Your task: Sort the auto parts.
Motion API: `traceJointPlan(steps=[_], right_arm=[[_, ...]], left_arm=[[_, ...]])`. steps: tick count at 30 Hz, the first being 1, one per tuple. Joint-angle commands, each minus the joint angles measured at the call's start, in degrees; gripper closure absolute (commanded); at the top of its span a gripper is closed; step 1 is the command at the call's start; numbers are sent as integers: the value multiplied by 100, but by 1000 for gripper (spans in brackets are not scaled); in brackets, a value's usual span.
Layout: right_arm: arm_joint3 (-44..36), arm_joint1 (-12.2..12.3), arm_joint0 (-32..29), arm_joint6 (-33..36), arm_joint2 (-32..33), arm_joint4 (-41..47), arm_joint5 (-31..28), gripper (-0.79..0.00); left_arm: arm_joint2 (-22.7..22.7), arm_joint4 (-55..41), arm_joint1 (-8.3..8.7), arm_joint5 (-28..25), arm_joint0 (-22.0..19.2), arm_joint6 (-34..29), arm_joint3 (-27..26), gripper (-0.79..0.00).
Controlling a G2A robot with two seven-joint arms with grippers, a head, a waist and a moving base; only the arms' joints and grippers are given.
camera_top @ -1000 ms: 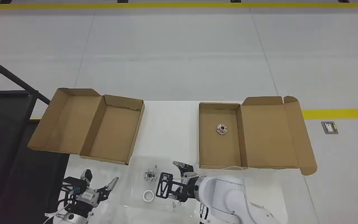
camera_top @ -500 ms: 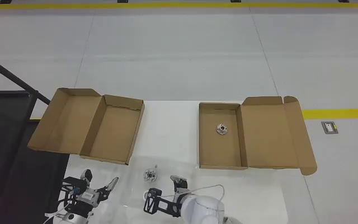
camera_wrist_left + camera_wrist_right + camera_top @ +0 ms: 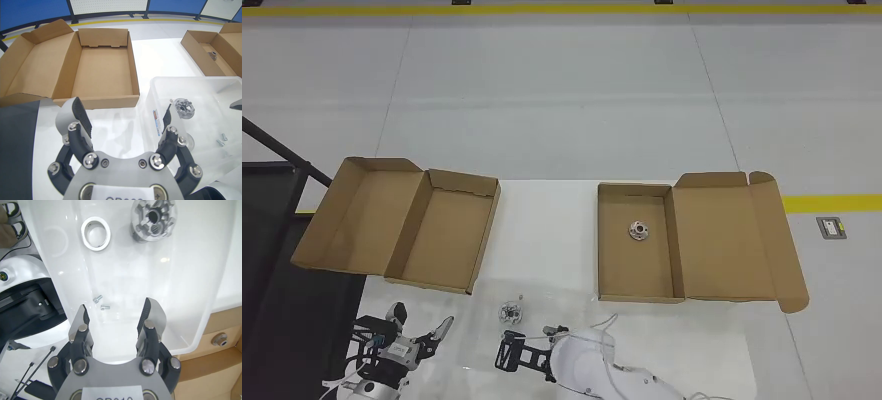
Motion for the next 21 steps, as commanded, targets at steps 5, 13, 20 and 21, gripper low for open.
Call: traceJointPlan(steps=[5,13,20,21], right_arm=[[489,-182,258,257,-100,567,26,-372],[1139,-361,506,326,-198,973,-6,-351],[1532,-472,624,255,-265,1129,-48,-320],[1575,-487,639,268,-278,1148,-49,-317]], left_arm=[[0,0,0,0,0,0,0,-785],[0,0,0,0,0,0,0,-785],[0,0,0,0,0,0,0,-785],[0,0,0,0,0,0,0,-785]])
